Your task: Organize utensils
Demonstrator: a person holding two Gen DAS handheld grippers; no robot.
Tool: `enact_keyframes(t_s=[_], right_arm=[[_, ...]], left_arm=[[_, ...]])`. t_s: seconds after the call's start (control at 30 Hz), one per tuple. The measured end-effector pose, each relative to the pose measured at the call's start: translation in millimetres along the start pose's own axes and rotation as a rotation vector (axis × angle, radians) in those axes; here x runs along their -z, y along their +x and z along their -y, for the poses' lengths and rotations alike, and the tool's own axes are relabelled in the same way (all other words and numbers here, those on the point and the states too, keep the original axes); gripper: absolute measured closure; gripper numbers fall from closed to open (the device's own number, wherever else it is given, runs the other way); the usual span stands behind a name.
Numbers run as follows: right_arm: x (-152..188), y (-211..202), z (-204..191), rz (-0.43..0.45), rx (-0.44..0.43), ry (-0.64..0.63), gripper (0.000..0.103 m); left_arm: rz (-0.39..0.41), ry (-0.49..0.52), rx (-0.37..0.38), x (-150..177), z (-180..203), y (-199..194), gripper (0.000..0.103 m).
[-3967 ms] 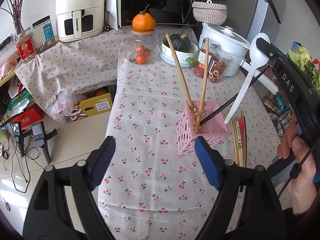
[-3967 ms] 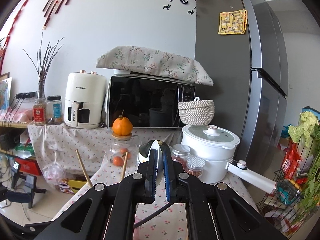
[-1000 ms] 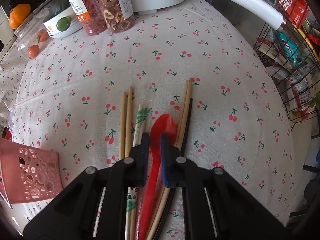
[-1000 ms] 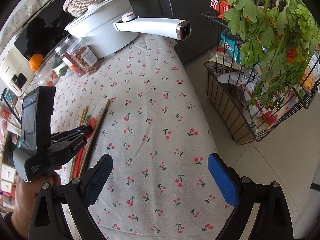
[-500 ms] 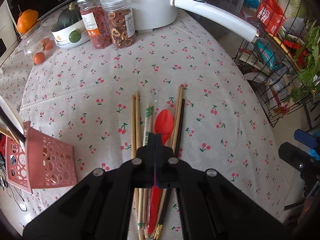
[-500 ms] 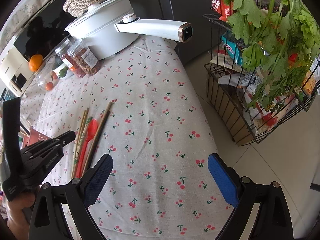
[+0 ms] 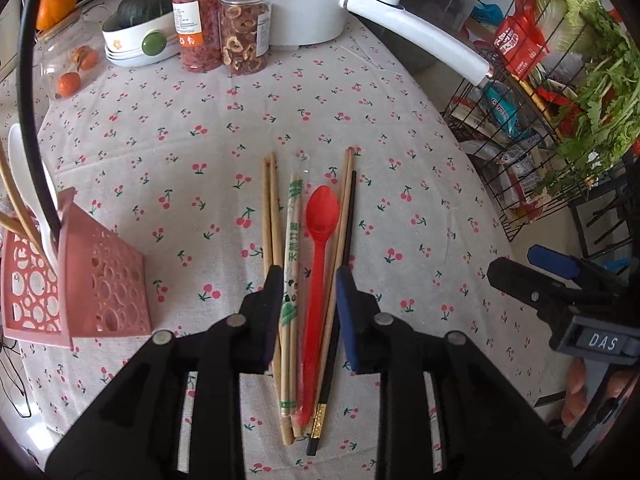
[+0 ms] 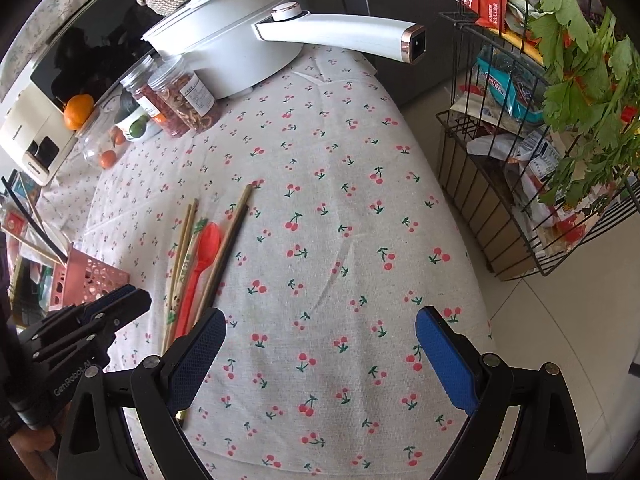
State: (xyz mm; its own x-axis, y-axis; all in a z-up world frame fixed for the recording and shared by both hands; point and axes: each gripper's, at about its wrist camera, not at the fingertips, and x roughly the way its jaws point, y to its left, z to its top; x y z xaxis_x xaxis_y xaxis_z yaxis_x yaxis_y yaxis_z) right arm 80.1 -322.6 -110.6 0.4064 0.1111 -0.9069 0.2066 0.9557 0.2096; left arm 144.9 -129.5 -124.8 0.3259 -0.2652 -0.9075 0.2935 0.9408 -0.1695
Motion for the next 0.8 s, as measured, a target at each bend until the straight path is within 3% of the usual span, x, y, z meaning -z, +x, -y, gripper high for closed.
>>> enact_keyframes(t_s=[0.1,0.23,0.5,0.6,0.8], right_arm=[[2,2,-2,-0.007,0.008,-0.014,0.006],[-1,5,0,-0.008,0.017,-0.025,0.006],[-6,10,8,-0.021,0.018,-0.02,0.006],[-5,11,10,-0.025,0.018,-0.02,0.006],[-4,11,10,-0.03,0.02,-0.016,0.006]], left_arm=[[-0.029,-0.025,-0.004,-7,-4,20,0.075],[-0.029,-0.011,-0.023,-19,0,39,0.094],[-0.073,-0.011,-0.075,-34,2,64,0.094],[-0.08,0.003,-0.092,-37,5,67,0.088],[-0.067,0.058,-0.159,-37,17,67,0.092]])
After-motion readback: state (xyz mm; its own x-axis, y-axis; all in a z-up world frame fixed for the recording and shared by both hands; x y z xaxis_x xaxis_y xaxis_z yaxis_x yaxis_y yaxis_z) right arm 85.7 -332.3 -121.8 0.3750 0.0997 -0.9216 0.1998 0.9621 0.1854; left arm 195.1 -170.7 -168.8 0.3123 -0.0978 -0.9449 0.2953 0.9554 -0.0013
